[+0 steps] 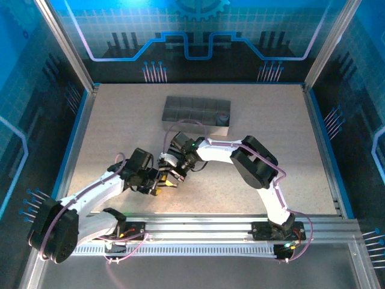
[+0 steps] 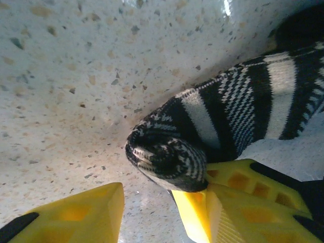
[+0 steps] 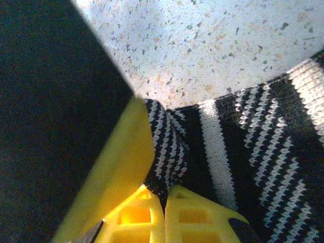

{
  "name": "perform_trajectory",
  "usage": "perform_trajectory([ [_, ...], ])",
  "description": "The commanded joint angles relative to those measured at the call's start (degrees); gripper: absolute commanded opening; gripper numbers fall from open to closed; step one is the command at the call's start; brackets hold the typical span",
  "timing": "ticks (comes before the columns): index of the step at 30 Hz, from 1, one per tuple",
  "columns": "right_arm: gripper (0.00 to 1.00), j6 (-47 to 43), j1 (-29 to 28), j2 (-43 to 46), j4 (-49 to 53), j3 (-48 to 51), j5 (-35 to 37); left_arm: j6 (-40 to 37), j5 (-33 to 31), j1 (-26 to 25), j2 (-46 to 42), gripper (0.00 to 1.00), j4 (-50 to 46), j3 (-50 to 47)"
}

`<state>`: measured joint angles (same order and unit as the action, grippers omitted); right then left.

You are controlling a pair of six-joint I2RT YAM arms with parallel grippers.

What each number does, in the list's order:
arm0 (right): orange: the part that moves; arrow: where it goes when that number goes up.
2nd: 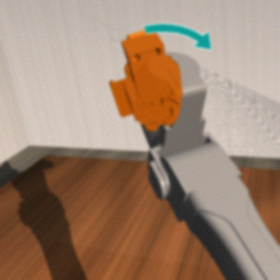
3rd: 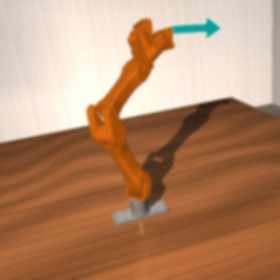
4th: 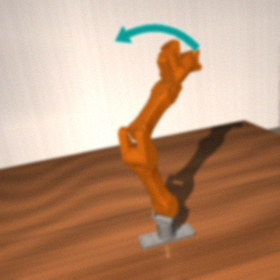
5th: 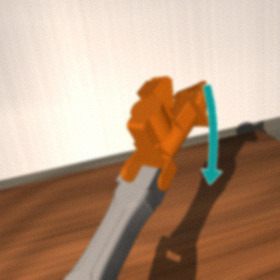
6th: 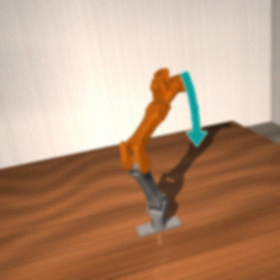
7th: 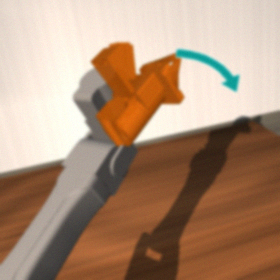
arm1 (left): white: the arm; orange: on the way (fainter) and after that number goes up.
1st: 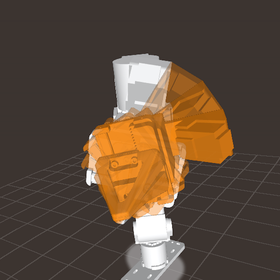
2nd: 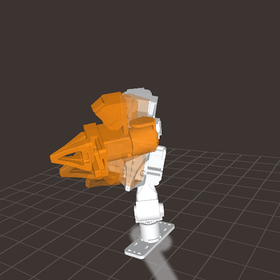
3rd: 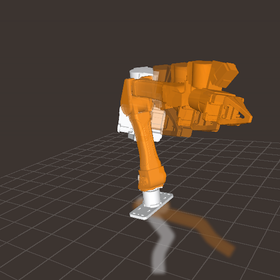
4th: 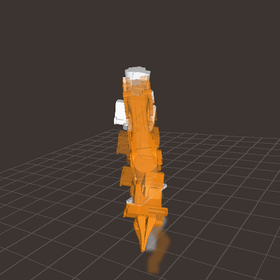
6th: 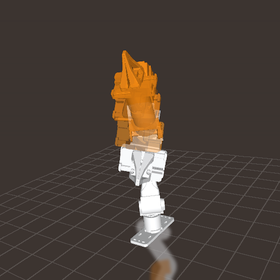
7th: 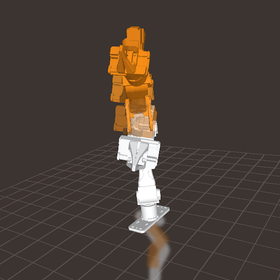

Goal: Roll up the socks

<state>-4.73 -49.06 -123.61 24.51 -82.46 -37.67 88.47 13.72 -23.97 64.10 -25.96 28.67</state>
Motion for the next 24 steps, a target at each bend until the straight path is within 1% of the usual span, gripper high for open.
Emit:
perform_trajectory([
  [1,0.0,4.8,1.4,-5.2,7.4,0.9,1.0,1.7,0.3,-0.5,1.7,0.45,4.3,-1.9],
  [4,0.0,6.4,1.8,-5.6,6.9,1.0,-0.6,2.0,-1.1,-0.5,3.7,0.42,6.9,-2.8],
  [7,0.0,7.0,2.0,-5.3,6.1,1.5,-0.9,0.3,-2.4,-0.5,7.3,0.37,7.1,-2.4],
  [10,0.0,6.0,1.9,-3.6,4.9,2.5,-0.2,-1.7,-3.5,-0.5,10.9,0.25,3.6,-1.6],
  [12,0.09,3.5,1.2,0.3,1.7,5.0,1.8,-2.3,-3.5,-0.4,12.8,0.09,-0.7,-1.1],
  [13,0.14,2.1,0.6,2.6,-0.1,6.4,3.5,-2.5,-3.3,-0.5,13.3,0.06,-1.7,-1.1],
  [15,0.26,-1.5,-0.9,8.7,-5.5,10.7,7.8,-3.1,-2.8,-0.4,14.3,0.01,-3.5,-1.1],
  [17,0.37,-4.8,-2.5,15.1,-12.2,16.0,14.0,-3.5,-2.2,-0.4,15.0,0.0,-4.0,-0.9],
  [19,0.44,-8.8,-4.9,22.2,-21.2,23.2,23.7,-3.8,-2.3,-0.4,15.3,0.0,-4.7,-0.2],
  [21,0.56,-15.4,-8.4,28.1,-31.4,31.2,33.6,-4.3,-2.4,-0.2,15.6,0.0,-5.3,0.7],
  [22,0.61,-18.1,-10.1,29.5,-34.6,33.9,37.5,-4.6,-2.3,-0.1,15.9,0.0,-5.6,1.1],
  [23,0.63,-21.0,-11.6,30.0,-35.8,35.3,40.8,-4.9,-2.3,-0.1,16.2,0.0,-6.0,1.7],
  [24,0.63,-23.3,-12.9,29.6,-34.8,34.9,43.9,-5.4,-2.2,0.0,16.6,0.0,-6.3,2.2],
])
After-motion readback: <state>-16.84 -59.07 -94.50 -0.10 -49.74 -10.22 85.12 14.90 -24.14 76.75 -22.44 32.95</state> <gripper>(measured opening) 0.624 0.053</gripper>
